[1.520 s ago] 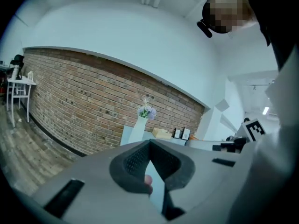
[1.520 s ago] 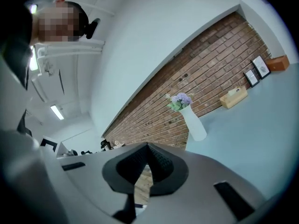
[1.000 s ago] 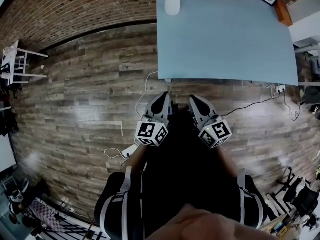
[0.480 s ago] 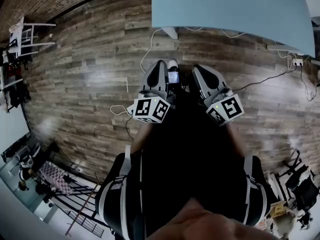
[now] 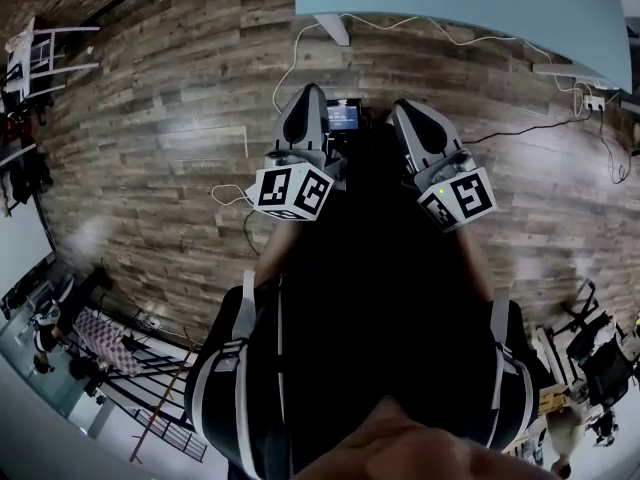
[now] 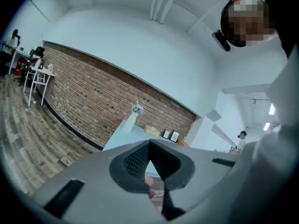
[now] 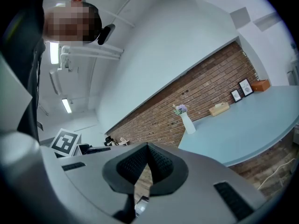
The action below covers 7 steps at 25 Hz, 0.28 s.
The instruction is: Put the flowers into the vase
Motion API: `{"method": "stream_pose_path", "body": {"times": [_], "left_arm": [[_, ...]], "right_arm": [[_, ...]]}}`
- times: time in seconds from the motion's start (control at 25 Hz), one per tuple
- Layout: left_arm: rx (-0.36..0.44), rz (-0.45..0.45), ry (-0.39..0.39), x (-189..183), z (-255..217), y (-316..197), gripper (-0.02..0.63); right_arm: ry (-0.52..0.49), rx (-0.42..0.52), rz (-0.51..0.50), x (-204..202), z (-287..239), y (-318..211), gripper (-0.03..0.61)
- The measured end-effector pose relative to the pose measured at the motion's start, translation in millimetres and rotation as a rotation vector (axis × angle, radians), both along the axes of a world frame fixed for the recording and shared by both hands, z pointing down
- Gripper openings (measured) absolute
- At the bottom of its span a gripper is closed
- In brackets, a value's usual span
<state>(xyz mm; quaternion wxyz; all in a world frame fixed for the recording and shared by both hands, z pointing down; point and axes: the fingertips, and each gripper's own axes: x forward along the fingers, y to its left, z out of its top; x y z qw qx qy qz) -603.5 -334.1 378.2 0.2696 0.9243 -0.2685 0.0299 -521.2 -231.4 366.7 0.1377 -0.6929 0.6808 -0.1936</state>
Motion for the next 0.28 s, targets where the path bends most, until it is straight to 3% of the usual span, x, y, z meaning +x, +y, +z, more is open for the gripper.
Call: {"method": "stream_pose_path", "body": {"times": [0.28], "left_arm": [[0.034,0.022,-0.034,-8,3,-3,0.046]], "right_arm": [[0.018,-0.02,-0.003,-13,3,-8,0.018]]}}
